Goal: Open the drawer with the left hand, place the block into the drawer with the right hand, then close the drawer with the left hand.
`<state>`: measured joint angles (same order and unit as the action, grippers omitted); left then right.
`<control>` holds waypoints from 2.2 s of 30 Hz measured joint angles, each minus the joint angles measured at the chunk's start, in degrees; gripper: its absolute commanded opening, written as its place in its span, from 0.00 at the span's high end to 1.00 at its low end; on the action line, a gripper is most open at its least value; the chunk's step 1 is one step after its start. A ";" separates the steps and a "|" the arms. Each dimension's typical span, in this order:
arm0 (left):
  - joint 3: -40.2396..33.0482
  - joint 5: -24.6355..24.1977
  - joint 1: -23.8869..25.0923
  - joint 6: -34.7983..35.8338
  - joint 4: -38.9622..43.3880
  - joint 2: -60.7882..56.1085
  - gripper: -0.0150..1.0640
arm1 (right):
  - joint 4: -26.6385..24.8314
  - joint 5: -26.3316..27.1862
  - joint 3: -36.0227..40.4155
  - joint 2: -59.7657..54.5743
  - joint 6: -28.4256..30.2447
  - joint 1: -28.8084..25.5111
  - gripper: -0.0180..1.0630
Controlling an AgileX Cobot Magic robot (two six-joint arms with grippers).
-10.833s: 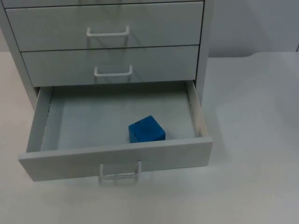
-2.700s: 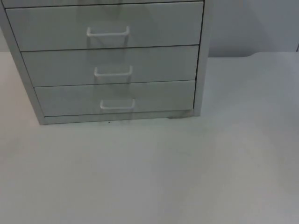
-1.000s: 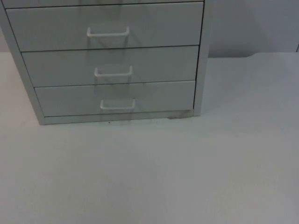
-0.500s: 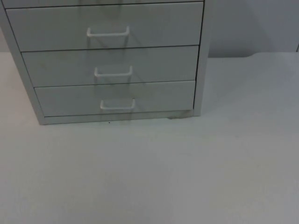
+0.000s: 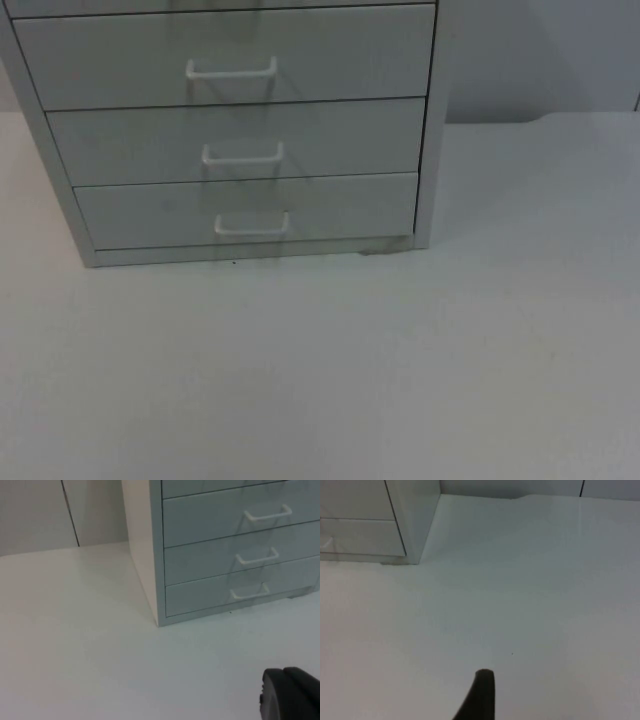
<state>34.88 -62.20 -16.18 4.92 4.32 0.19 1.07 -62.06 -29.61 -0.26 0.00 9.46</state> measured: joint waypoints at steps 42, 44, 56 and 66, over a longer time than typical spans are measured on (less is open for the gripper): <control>-6.37 0.05 0.00 -4.92 -4.90 0.00 0.11 | 0.00 0.00 0.00 0.00 0.00 0.00 0.15; -6.37 0.05 0.00 -4.92 -4.90 0.00 0.01 | 0.00 0.00 0.00 0.00 0.00 0.00 0.04; -6.37 0.05 0.00 -4.92 -4.90 0.00 0.01 | 0.00 0.00 0.00 0.00 0.00 0.00 0.01; -6.37 0.05 0.00 -4.92 -4.90 0.00 0.01 | 0.00 0.00 0.00 0.00 0.00 0.00 0.01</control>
<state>28.51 -62.15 -16.18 0.00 -0.58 0.19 1.07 -62.06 -29.61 -0.26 0.00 9.46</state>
